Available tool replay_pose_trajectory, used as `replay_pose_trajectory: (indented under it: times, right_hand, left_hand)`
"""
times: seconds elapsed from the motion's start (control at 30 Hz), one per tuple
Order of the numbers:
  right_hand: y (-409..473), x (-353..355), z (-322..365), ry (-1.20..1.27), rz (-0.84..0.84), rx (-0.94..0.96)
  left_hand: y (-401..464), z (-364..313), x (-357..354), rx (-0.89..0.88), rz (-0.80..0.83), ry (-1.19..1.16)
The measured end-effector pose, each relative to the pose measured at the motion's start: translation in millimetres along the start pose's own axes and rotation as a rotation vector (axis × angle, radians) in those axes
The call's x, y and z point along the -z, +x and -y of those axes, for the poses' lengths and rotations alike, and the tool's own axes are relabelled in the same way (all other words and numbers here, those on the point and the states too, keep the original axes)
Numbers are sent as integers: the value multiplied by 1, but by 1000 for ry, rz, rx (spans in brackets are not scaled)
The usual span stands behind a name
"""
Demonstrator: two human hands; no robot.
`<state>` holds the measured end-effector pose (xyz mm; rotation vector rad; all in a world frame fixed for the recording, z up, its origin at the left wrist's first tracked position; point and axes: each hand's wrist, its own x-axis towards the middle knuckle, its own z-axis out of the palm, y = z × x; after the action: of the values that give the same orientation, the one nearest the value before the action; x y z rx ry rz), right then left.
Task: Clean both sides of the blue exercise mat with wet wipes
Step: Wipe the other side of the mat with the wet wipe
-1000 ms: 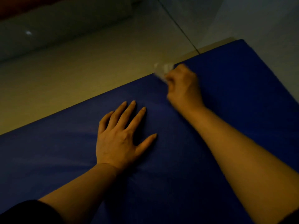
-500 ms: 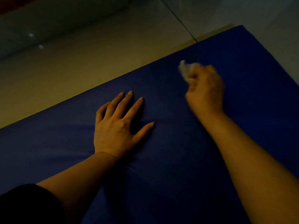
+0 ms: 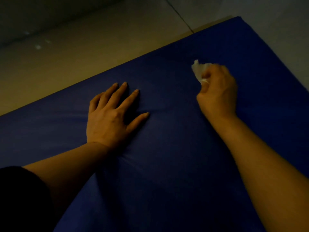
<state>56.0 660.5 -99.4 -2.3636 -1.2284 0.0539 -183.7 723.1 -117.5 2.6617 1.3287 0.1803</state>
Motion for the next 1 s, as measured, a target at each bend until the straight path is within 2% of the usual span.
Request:
replay_pose_trajectory:
  times: [0.07, 0.17, 0.23, 0.27, 0.33, 0.4, 0.43, 0.53, 0.6, 0.67, 0.7, 0.77, 0.83, 0.93, 1.0]
  right_hand:
    - [-21, -1, 9, 16, 27, 68]
    - [-71, -3, 26, 139, 148, 311]
    - [-73, -2, 20, 155, 168, 378]
    - [-63, -1, 12, 132, 136, 365]
    - [-36, 3, -4, 51, 38, 223]
    - [-20, 9, -17, 15, 13, 70]
    - [-23, 10, -16, 13, 15, 61]
    - [-71, 10, 1, 83, 58, 251]
    - [-104, 15, 4, 167, 191, 379]
    - [-98, 21, -9, 181, 215, 407]
    - [-87, 24, -19, 165, 160, 374]
    - [-63, 32, -35, 94, 65, 169]
    - [-60, 32, -39, 7, 50, 41]
    - [-99, 28, -14, 98, 78, 218]
    - [-132, 27, -3, 176, 175, 380]
  left_hand:
    - [0, 0, 0, -10, 2, -8]
    - [-2, 0, 0, -22, -10, -8]
    - [0, 0, 0, -28, 2, -11]
    - [0, 0, -1, -32, 7, -15]
    - [0, 0, 0, -43, -3, -22]
    - [-2, 0, 0, -58, -18, -30]
    - [-2, -1, 0, -65, -22, -35]
    - [-3, -3, 2, -101, -17, -45]
    - [-4, -4, 4, -148, -20, -46]
    - [-3, -6, 5, -209, 6, -47]
    - [-4, -8, 7, -252, 10, -45]
    - [-6, -12, 10, -328, 36, -15]
    - [-6, -16, 15, -317, 124, 25]
    - [-5, -21, 17, -254, 198, 60]
    - [-5, -30, 21, -199, 226, 62]
